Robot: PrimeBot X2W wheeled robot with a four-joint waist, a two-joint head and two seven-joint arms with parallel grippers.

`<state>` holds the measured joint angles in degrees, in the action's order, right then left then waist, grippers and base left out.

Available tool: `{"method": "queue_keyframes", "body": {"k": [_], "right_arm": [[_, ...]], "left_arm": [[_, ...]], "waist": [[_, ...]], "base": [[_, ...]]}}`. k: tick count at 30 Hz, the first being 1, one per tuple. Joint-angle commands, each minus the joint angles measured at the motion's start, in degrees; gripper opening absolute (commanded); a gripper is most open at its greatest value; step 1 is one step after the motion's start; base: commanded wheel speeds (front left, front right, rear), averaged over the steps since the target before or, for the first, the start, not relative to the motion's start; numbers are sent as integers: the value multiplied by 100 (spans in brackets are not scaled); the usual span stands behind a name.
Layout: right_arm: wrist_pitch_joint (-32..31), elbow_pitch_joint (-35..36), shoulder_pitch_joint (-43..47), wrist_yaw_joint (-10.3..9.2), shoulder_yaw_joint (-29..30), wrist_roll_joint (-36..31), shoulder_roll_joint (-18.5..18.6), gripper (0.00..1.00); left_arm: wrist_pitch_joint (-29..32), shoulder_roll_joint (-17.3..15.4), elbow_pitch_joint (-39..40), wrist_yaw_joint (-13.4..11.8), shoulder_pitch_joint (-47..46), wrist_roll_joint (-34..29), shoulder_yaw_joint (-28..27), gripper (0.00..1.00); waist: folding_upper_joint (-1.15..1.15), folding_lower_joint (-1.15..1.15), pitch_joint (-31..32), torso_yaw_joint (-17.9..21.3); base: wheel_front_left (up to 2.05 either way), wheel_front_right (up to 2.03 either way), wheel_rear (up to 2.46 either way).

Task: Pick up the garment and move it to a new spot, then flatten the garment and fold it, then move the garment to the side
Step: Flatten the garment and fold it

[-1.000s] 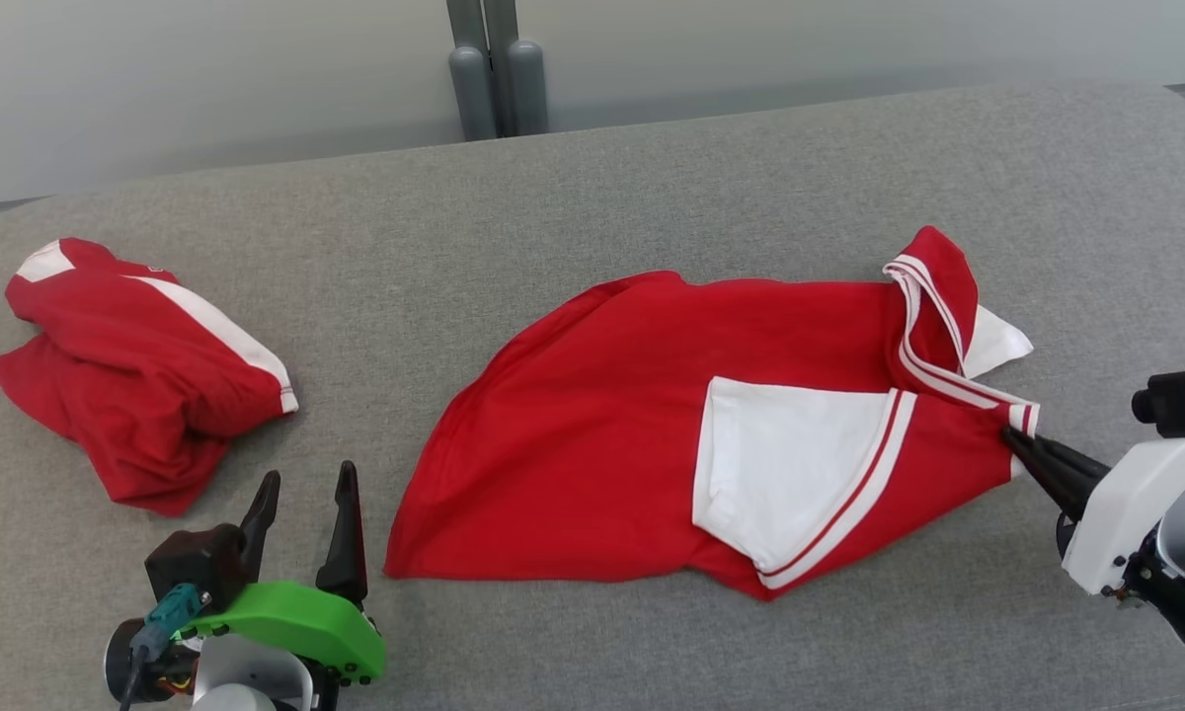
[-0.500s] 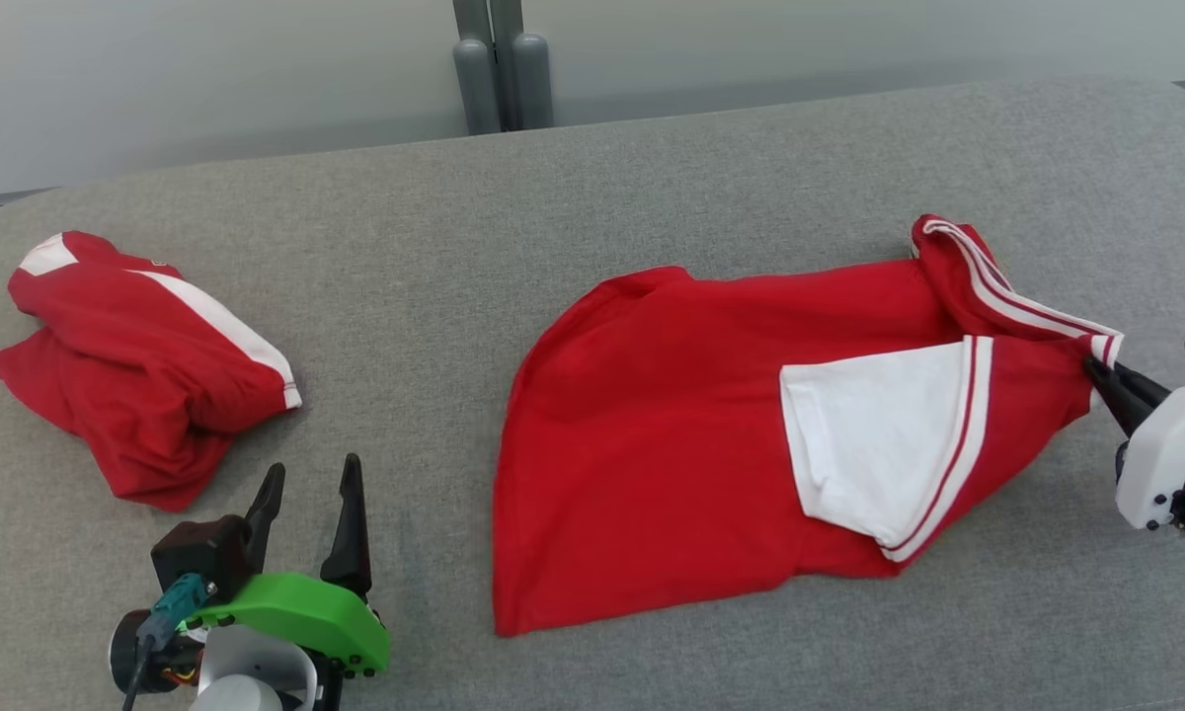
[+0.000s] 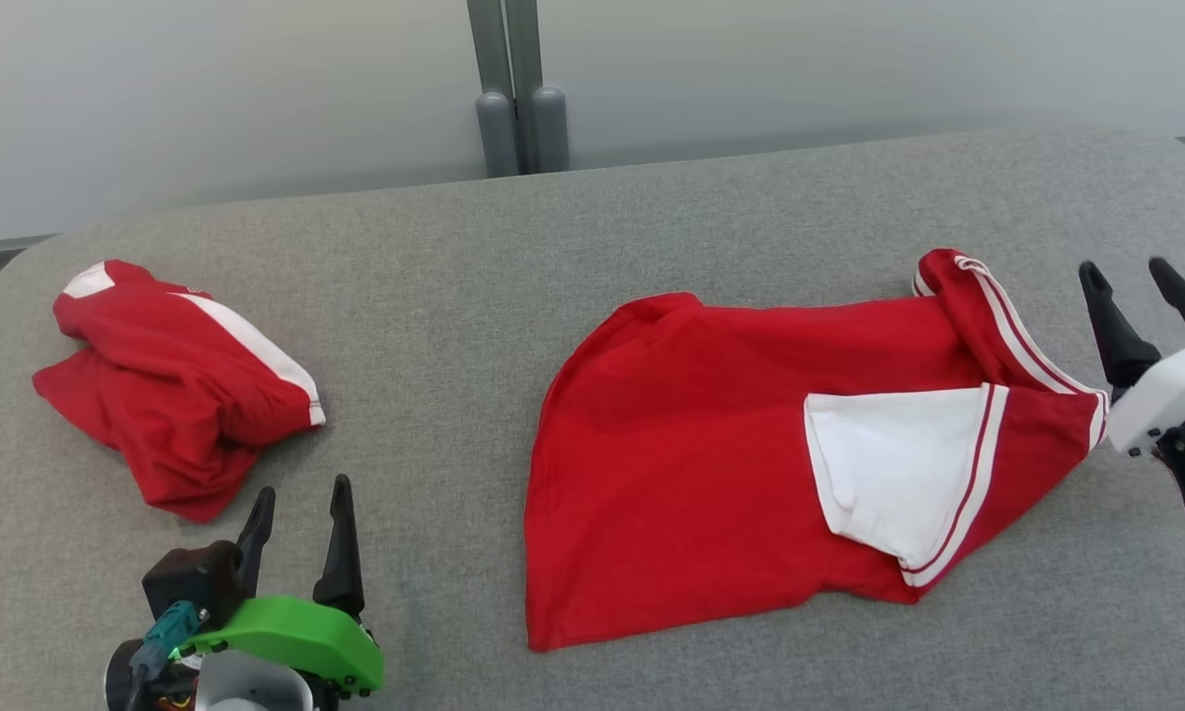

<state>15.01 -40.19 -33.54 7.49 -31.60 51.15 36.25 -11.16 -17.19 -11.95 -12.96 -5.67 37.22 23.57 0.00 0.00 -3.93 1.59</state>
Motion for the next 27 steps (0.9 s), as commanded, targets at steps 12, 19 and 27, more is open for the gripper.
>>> {"method": "queue_keyframes", "body": {"k": [12, 19, 27], "right_arm": [[19, 893, 1361, 1, 827, -1413, -1581, 100], [-617, 272, 929, 2, 813, -1504, -1976, 100], [-1770, -747, 247, 2, 862, -1658, -2328, 100]], "left_arm": [[-179, 57, 16, 11, 112, 54, -7, 100], [-187, 130, -56, 36, 40, 40, 50, 100], [-208, 237, -224, 120, -92, 76, 119, 100]], "waist": [[0, 0, 155, -49], [0, 0, 61, -224], [0, 0, -80, -563]], "base": [[0, 0, 0], [0, 0, 0], [0, 0, 0]]}}
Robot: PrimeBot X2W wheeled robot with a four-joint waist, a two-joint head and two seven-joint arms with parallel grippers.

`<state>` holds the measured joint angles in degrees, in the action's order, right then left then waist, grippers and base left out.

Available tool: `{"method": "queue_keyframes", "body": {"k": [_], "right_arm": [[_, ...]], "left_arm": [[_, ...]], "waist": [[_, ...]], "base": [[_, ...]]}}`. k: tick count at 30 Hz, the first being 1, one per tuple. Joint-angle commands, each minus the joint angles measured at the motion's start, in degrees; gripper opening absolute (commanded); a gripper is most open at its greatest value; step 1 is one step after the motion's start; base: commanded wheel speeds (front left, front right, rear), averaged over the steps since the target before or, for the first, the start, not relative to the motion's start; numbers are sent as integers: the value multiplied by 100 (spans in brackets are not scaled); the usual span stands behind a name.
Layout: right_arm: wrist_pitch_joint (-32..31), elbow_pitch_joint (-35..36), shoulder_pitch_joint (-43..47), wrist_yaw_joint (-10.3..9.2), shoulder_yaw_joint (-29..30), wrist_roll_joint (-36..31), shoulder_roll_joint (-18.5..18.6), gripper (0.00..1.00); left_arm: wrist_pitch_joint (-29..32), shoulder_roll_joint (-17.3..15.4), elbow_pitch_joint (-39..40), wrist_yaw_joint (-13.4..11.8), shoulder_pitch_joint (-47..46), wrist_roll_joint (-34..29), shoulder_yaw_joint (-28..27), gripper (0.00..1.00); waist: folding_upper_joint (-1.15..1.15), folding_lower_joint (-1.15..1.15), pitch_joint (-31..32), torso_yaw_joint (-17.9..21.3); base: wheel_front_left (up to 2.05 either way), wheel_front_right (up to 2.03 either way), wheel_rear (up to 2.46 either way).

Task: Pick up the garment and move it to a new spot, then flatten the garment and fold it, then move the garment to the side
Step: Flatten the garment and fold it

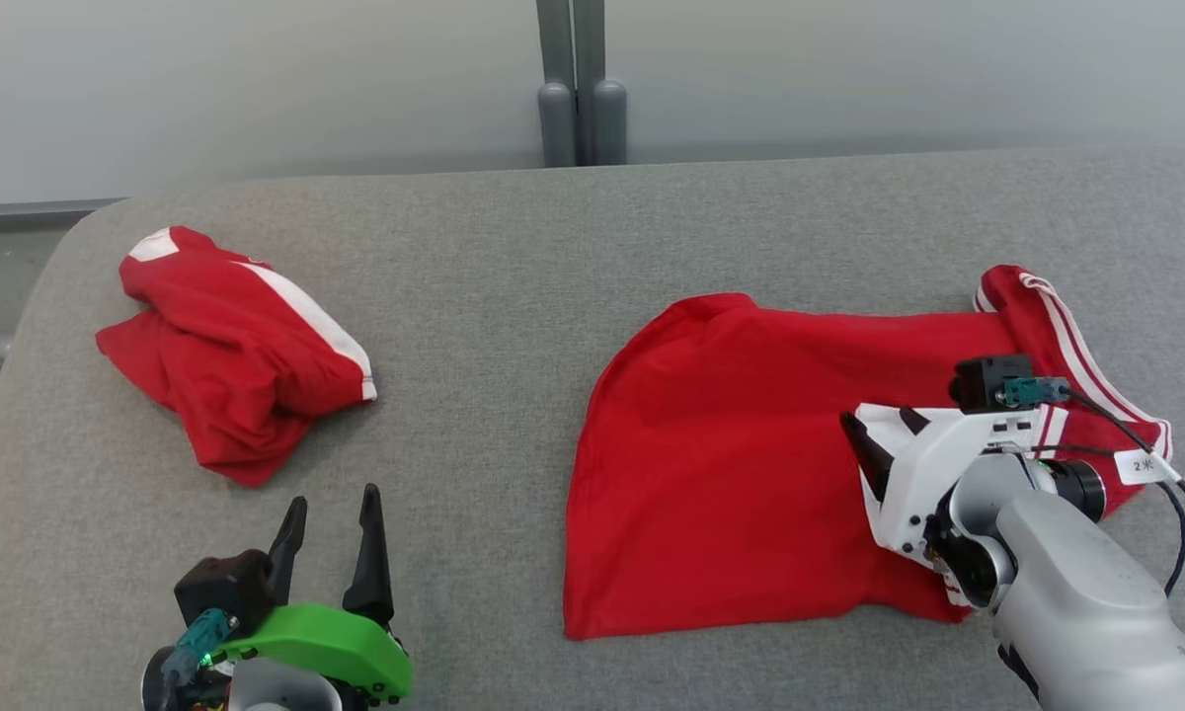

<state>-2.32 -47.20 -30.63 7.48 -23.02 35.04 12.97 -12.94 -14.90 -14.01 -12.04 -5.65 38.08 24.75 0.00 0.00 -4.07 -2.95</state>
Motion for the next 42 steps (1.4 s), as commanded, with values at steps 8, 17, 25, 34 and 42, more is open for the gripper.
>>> {"method": "queue_keyframes", "body": {"k": [8, 17, 25, 34, 42], "right_arm": [[-345, -939, -423, 3, 355, -390, -218, 100], [60, -1561, -678, 3, 773, -933, -281, 2], [306, -1663, -710, 2, 960, -1143, -355, 0], [716, -1164, -334, 2, 1145, -1071, -473, 0], [533, 194, 540, 2, 1421, -987, 48, 0]], "left_arm": [[-61, 40, -150, 68, -167, 11, 11, 100], [-89, 10, -183, 39, -116, 43, -30, 100], [-65, -28, -176, 20, -129, 64, -22, 100], [-68, -116, -166, -24, 8, 111, -79, 100], [-100, -186, -36, -123, 167, 176, -208, 100]], "waist": [[0, 0, -138, -350], [0, 0, -173, -348], [0, 0, -152, -184], [0, 0, -26, 206], [0, 0, 75, 935]], "base": [[0, 0, 0], [0, 0, 0], [0, 0, 0], [0, 0, 0], [0, 0, 0]]}}
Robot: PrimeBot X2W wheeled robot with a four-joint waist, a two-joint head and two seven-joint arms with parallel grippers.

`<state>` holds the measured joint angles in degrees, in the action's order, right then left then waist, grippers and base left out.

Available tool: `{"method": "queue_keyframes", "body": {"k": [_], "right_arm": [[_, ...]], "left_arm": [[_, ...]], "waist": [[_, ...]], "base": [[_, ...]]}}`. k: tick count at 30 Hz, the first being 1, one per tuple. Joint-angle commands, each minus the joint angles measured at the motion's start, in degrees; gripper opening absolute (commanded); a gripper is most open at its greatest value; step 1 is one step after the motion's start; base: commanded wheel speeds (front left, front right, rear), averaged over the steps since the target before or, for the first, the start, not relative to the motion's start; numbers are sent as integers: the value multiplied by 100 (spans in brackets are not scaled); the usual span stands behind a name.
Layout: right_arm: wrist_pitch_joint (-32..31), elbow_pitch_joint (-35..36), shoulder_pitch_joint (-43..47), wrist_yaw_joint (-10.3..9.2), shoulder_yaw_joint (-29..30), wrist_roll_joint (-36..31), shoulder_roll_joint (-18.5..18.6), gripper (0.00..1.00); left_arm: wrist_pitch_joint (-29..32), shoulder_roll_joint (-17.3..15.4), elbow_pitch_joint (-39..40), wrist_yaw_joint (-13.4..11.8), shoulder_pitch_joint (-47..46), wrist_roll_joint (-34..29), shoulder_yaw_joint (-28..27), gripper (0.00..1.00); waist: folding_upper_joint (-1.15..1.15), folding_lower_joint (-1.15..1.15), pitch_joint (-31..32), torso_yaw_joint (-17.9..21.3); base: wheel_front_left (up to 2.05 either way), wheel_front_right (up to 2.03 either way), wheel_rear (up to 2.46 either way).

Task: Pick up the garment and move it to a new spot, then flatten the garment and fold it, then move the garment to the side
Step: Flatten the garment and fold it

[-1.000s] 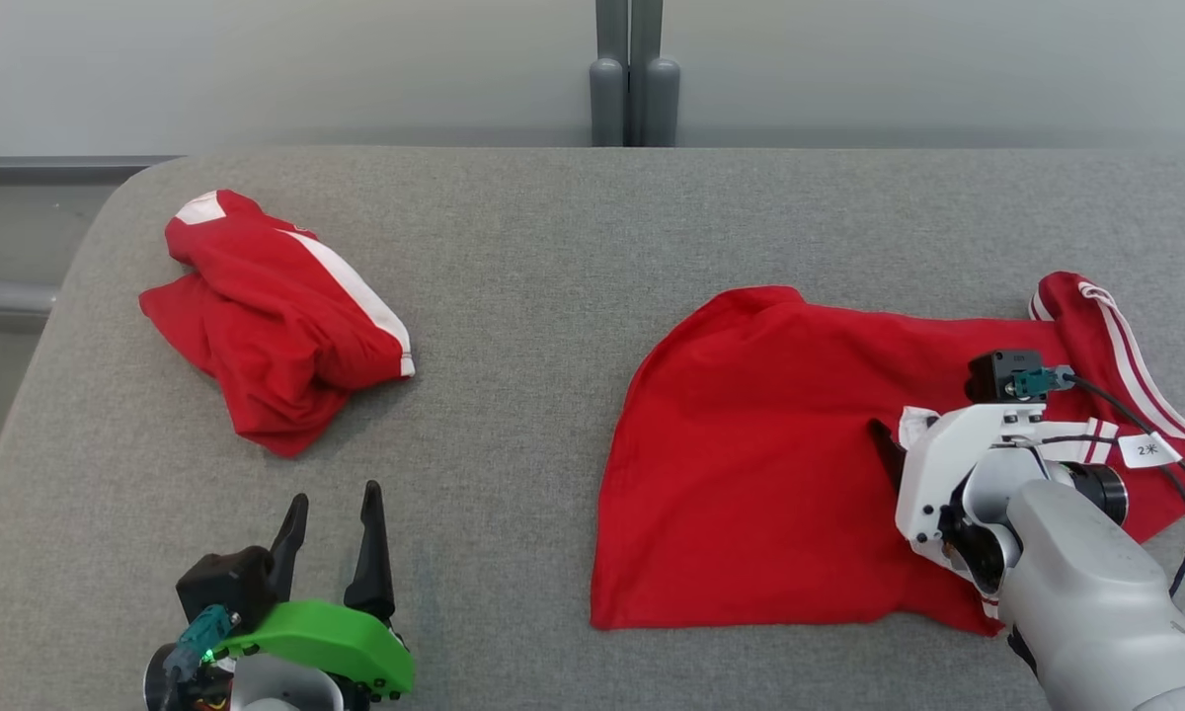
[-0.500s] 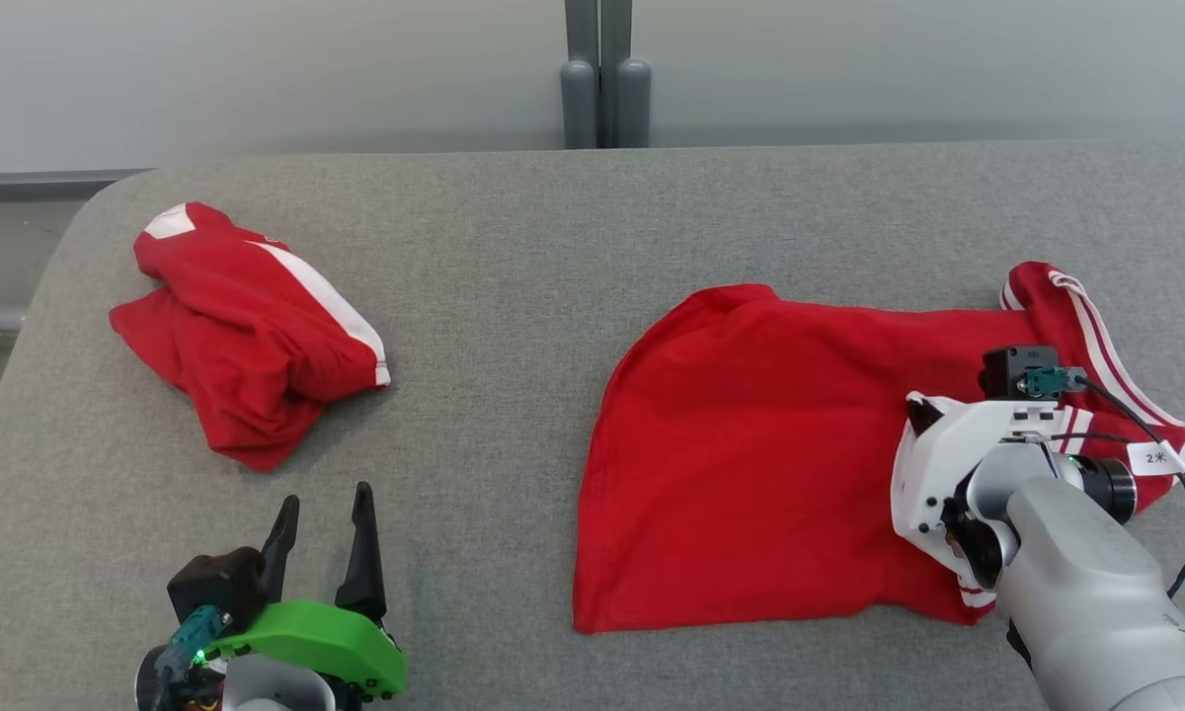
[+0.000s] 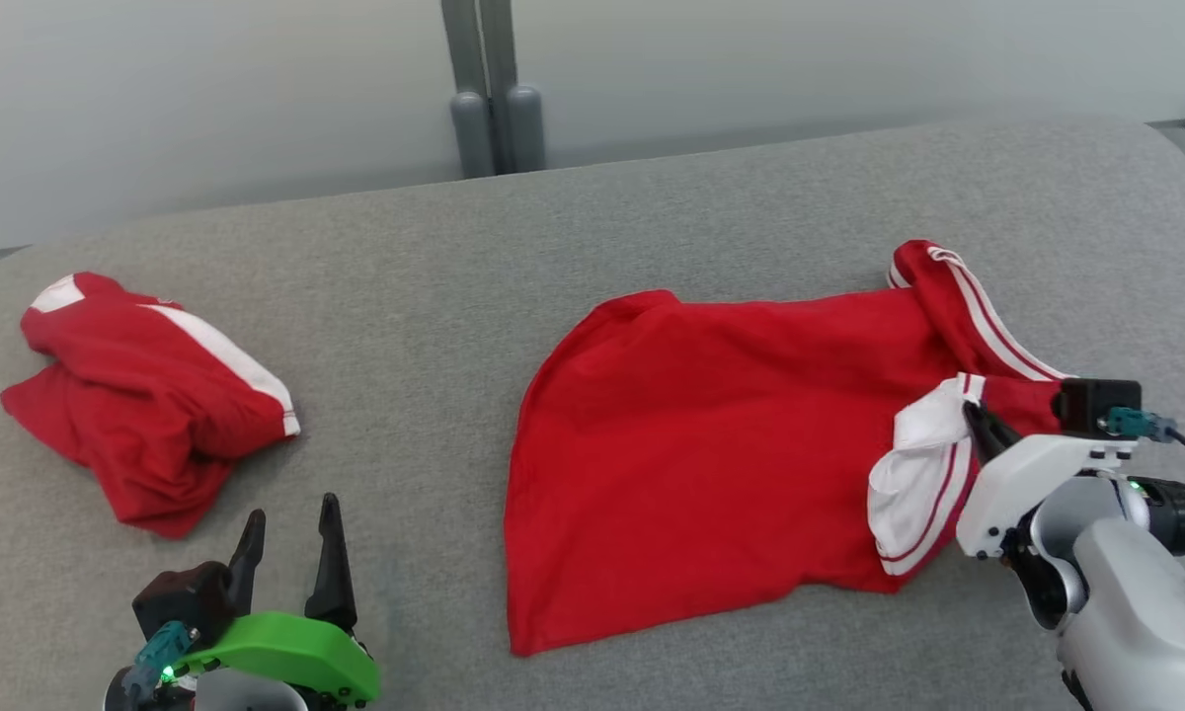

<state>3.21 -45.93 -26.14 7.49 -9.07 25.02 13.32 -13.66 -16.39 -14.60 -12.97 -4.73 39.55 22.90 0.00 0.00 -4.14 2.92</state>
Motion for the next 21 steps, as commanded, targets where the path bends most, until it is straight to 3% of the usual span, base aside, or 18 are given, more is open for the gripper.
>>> {"method": "queue_keyframes", "body": {"k": [1, 9, 17, 18, 19, 20, 21], "right_arm": [[-75, 249, 198, 1, 123, 43, 78, 0], [-1099, 2076, 1389, 1, 1268, -66, 486, 0], [-2209, 3211, 2357, 1, 2336, -556, 109, 0], [-2343, 3304, 2428, 1, 2409, -635, 17, 7], [-2458, 3358, 2468, 1, 2448, -657, -57, 36], [-2636, 3393, 2541, 1, 2504, -671, -150, 98], [-2775, 3414, 2609, 1, 2545, -694, -187, 100]], "left_arm": [[-29, -43, 40, -33, 91, 29, -23, 100], [-50, -131, 196, -119, 88, 42, -133, 100], [0, -160, 242, -134, -76, 6, -102, 100], [6, -160, 230, -120, -91, 6, -92, 100], [11, -161, 224, -110, -104, 6, -85, 100], [15, -164, 213, -101, -114, 5, -80, 100], [15, -166, 206, -93, -121, 4, -72, 100]], "waist": [[0, 0, 85, 414], [0, 0, -60, 822], [0, 0, -296, 829], [0, 0, -316, 812], [0, 0, -328, 797], [0, 0, -336, 777], [0, 0, -338, 758]], "base": [[0, 0, 0], [0, 0, 0], [0, 0, 0], [0, 0, 0], [0, 0, 0], [0, 0, 0], [0, 0, 0]]}}
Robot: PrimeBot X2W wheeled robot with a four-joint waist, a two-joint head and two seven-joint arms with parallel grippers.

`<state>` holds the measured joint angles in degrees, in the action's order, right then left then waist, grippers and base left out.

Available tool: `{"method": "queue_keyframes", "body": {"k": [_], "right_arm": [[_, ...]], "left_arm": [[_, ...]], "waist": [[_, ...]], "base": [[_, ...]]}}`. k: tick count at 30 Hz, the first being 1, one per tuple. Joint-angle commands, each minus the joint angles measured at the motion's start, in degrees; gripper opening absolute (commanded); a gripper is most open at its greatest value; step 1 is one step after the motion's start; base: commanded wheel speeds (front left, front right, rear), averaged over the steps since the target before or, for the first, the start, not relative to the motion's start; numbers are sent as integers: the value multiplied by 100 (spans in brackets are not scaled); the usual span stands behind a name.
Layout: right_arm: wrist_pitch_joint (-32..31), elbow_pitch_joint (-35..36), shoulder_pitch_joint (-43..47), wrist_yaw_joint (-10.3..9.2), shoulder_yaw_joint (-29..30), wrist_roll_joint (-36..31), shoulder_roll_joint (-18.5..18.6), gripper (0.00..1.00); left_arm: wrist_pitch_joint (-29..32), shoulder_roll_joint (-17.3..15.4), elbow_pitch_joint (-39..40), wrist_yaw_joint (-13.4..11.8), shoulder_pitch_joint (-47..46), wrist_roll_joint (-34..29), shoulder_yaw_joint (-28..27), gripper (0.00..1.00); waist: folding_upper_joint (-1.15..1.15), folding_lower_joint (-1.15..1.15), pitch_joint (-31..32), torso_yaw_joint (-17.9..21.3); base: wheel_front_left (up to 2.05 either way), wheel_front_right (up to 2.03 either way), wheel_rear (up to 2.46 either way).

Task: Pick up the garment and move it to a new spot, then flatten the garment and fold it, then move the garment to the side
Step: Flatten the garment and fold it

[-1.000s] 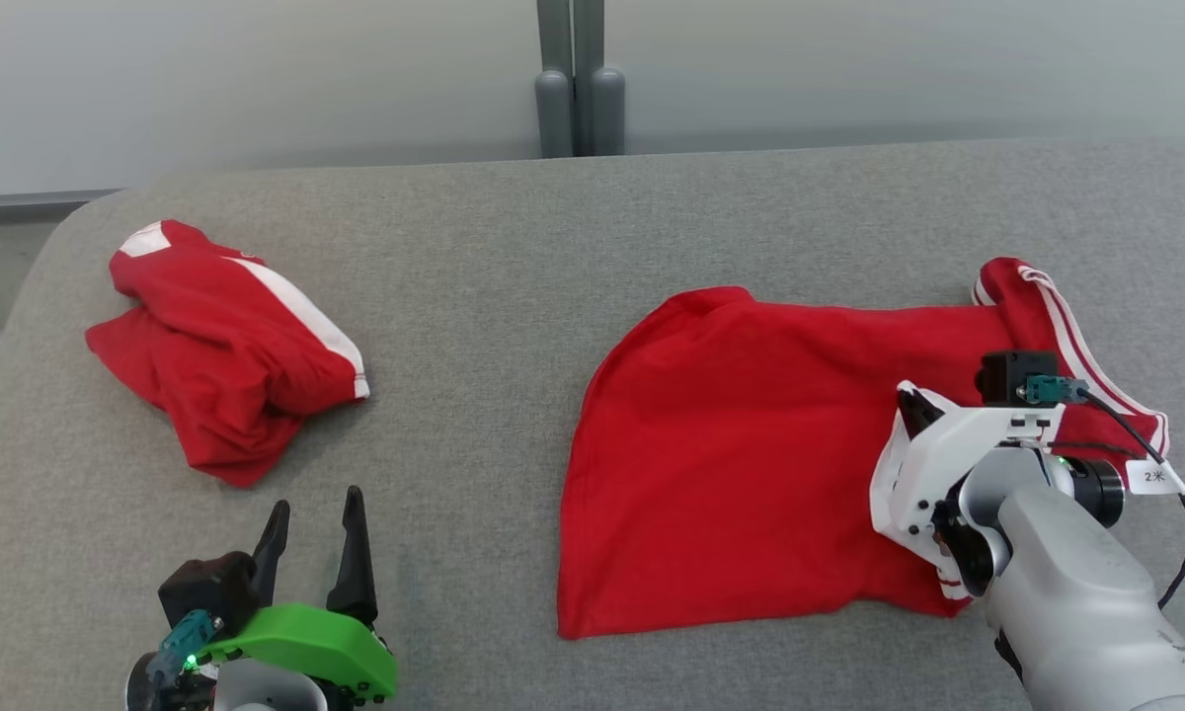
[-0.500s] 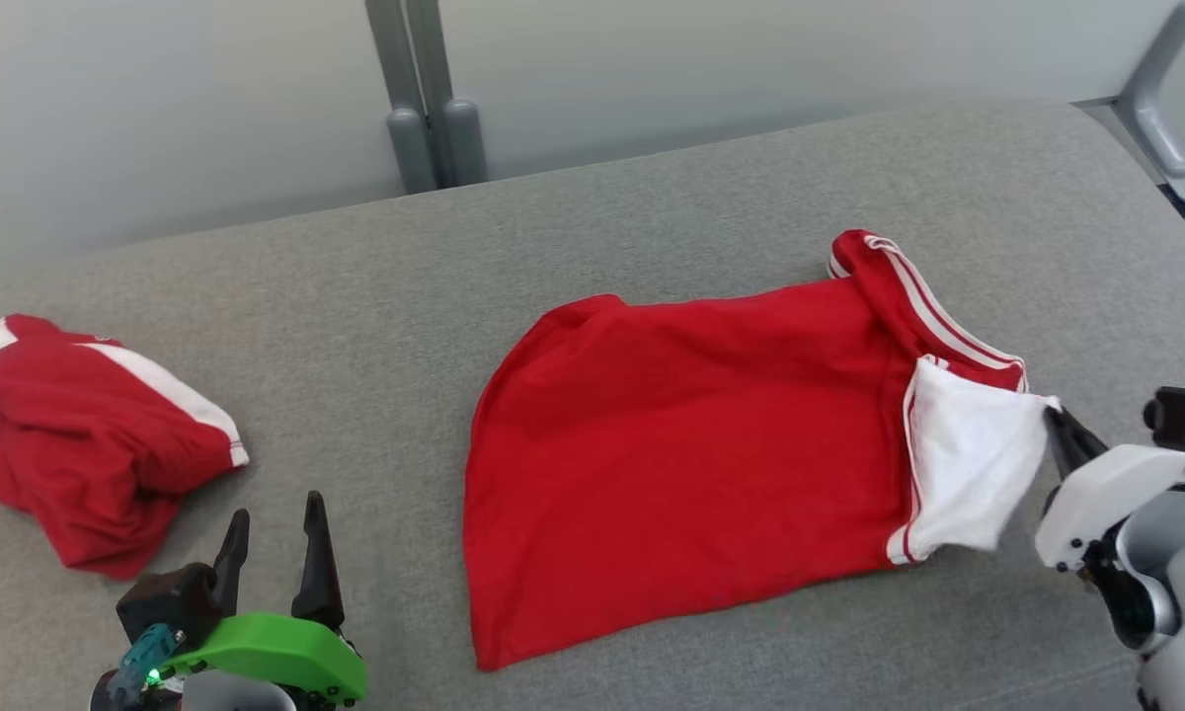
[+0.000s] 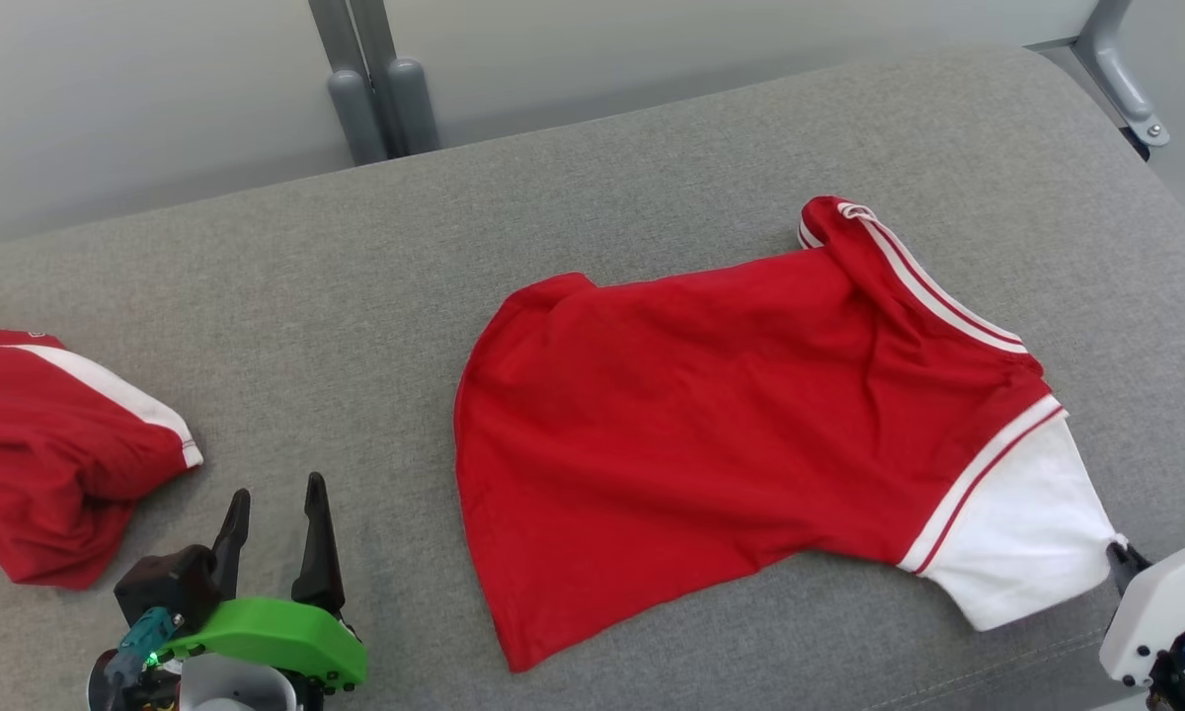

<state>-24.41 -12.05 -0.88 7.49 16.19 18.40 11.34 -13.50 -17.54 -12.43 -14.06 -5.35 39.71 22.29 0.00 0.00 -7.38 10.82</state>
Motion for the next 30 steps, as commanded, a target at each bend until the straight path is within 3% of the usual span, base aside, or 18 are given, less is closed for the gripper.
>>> {"method": "queue_keyframes", "body": {"k": [1, 5, 10, 21, 30], "right_arm": [[-124, 97, 131, 1, 65, -64, -12, 100], [-267, 404, 241, 1, 351, -304, -61, 100], [66, 837, 69, 2, 628, -516, -28, 100], [1304, 894, -435, 2, 91, -612, -326, 100], [2318, 717, -755, 2, -178, -549, -471, 100]], "left_arm": [[7, -50, -22, 20, -75, -17, 3, 100], [21, -40, -52, 22, -94, -9, 31, 100], [23, -57, -91, 41, -29, 14, 56, 100], [151, -20, -51, 85, -192, -109, 292, 100], [557, -72, 3, 361, -840, -340, 701, 100]], "waist": [[0, 0, -8, -65], [0, 0, 52, -182], [0, 0, 170, -359], [0, 0, 252, -817], [0, 0, 131, -727]], "base": [[0, 0, 0], [0, 0, 0], [0, 0, 0], [0, 0, 0], [0, 0, 0]]}}
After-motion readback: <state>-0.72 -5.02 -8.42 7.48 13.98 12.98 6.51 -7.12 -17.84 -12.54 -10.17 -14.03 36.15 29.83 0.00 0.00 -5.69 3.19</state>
